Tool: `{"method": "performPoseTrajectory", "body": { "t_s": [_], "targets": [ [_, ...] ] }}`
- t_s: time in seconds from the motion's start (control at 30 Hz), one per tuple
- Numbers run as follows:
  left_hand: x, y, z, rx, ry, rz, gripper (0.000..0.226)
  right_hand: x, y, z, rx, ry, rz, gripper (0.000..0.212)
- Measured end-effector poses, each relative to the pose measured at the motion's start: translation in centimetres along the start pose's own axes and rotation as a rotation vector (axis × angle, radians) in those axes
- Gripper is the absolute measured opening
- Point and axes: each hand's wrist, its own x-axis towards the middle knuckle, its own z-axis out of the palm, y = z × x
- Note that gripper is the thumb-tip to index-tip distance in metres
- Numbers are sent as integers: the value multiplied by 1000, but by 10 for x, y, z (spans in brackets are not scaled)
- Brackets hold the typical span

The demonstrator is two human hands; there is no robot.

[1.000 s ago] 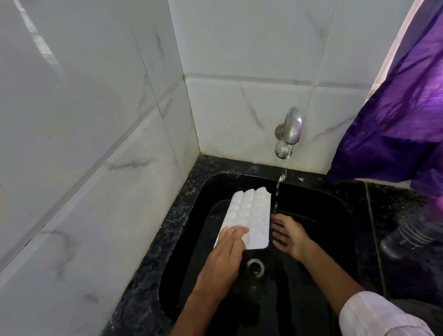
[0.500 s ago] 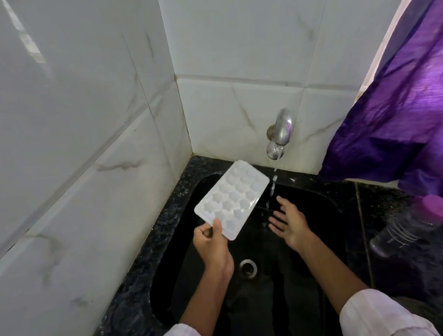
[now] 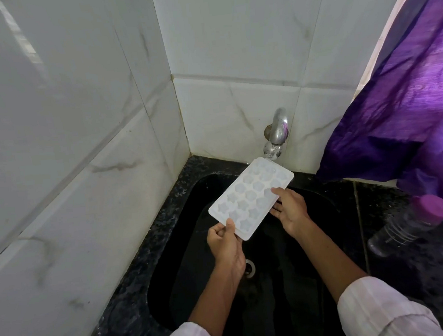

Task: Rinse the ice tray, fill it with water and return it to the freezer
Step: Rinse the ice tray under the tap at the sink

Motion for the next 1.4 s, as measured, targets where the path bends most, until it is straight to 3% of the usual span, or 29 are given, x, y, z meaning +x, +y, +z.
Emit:
{"method": "performPoseTrajectory", "body": {
  "t_s": [0.3,0.77,1.4],
  "targets": [
    [-5,0,-2,100,-34,52,7,11,10,0,-129,148,-67,40],
    [-6,0,-2,96,-23,67,9,12,6,4,-118,111,-48,26],
    [-3,5,-9,75,5,73,9,7,2,16,-157,50,-41,20]
  ]
}}
